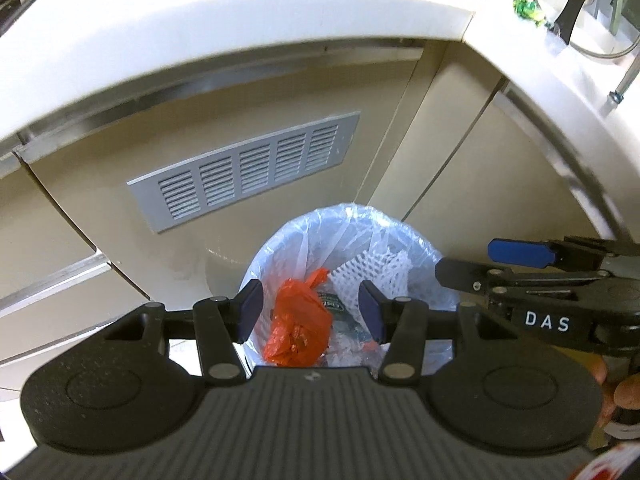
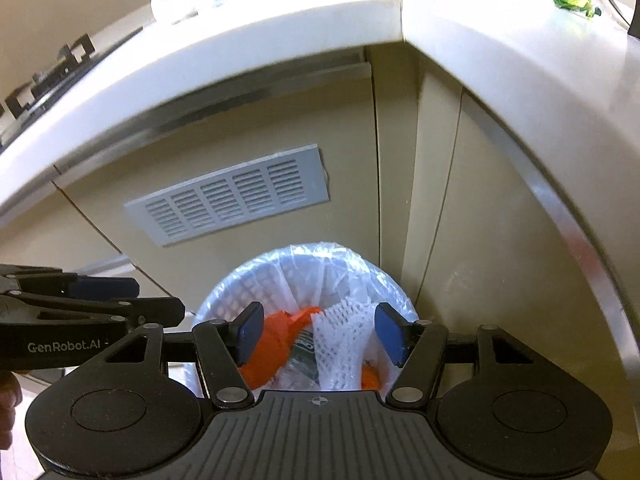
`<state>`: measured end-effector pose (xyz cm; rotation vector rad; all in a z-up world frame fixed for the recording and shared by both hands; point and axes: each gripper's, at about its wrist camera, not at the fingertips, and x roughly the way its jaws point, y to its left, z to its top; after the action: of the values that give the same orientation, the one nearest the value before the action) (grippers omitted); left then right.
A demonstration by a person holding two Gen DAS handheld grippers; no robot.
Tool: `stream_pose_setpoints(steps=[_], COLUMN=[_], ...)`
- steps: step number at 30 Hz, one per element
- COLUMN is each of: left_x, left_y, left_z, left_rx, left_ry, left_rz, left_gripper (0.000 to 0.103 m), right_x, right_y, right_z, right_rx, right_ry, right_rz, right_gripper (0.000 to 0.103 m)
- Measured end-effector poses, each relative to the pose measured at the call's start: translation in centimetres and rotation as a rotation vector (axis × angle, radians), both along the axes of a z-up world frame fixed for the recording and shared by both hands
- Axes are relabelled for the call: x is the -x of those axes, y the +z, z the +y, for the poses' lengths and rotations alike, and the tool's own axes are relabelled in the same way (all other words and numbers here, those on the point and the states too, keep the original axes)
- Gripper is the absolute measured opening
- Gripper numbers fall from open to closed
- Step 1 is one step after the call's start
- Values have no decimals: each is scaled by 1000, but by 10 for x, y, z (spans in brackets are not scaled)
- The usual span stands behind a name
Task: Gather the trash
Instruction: 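Raise both open tools back toward the counter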
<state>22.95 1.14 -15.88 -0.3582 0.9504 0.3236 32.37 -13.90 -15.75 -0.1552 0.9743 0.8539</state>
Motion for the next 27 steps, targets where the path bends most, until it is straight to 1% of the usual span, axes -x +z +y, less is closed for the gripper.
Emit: stream_pose_setpoints(steps=[6, 15, 27], left_x=[6, 16, 17], left_y=[19, 48, 94], left_z=[-1, -2, -2], left_rx=[-1, -25, -68], left_ry=[16, 29, 13], left_rz=[-37, -85, -180], left_gripper=[49, 49, 49], right_x=[0, -1, -5], right_y=[18, 43, 82], right_z=[-1, -5, -16], right_rx=[-35, -95, -179], right_ry=[3, -8, -49], right_rz=[-8, -9, -37], right_gripper=[62, 63, 63])
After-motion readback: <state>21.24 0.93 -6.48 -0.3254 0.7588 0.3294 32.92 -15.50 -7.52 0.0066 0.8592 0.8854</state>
